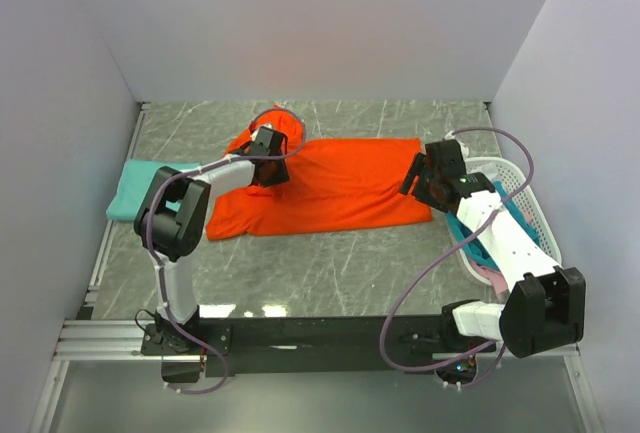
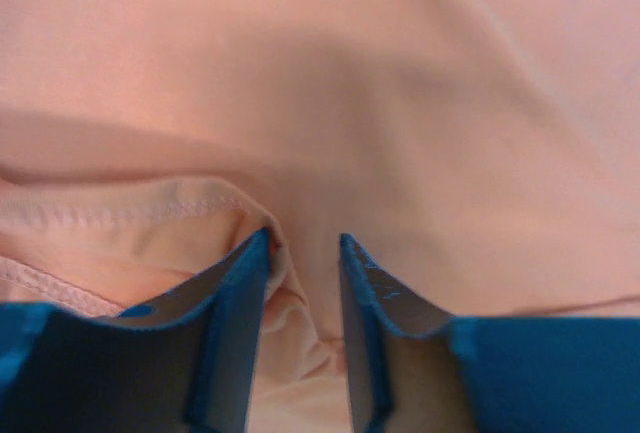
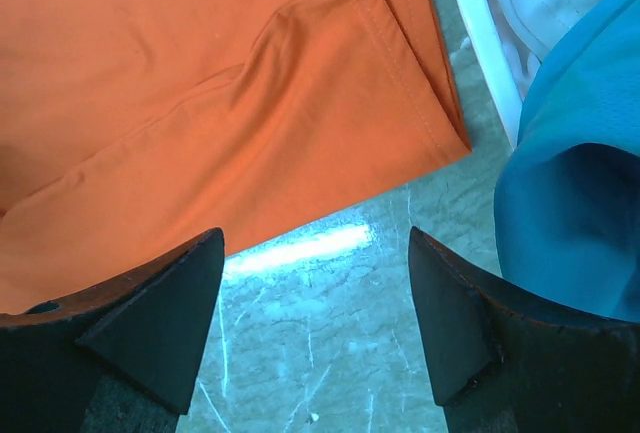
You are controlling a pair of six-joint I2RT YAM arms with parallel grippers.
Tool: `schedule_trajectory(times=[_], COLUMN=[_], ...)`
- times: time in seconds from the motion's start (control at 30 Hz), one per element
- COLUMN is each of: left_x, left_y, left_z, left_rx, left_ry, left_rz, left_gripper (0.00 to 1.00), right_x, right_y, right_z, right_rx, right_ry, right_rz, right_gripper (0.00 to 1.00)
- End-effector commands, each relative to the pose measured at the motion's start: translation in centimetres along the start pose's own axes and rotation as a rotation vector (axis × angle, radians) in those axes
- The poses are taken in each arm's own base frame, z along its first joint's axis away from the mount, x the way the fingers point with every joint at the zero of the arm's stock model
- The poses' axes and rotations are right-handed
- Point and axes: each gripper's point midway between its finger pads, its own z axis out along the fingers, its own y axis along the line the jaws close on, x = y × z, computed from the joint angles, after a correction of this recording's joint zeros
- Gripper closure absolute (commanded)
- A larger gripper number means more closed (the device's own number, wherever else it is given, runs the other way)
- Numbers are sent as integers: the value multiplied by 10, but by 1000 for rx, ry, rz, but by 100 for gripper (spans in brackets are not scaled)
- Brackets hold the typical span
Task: Fold and stack the t-shirts
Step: Fold the tshirt
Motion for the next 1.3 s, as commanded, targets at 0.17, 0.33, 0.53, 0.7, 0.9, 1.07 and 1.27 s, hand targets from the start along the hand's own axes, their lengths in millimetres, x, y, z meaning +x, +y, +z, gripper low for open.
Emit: schedule_trajectory(times=[0.17,0.33,0.53,0.7,0.9,1.07,1.27], left_x=[-23,-7,5,8,9,10,1], left_y=[-22,6,24,32,27,23,25], left_z=[-45,-68,-88,-74,-51,-32,-19], left_rx=[54,16,18,-6,27,34,21], left_ry=[-104,-137,-177,-165,-140,-111,-122], left_rz=[32,-39,-97,-129,-145,-142,-153], left_gripper=[25,0,1,0,1,1,1], right_x=[3,6,9,10,11,13,11], right_y=[-5,-3,-5,-3,-3,-6,-5], right_z=[-4,-1,6,10,14,21,23], right_rx=[-3,-17,-4,-7,3,28,27], right_ry=[-14,-5,10,25,34,49,44], right_rz=[-7,-10,-16,-24,-37,-43,-47], right_gripper=[20,20,19,20,19,19,20])
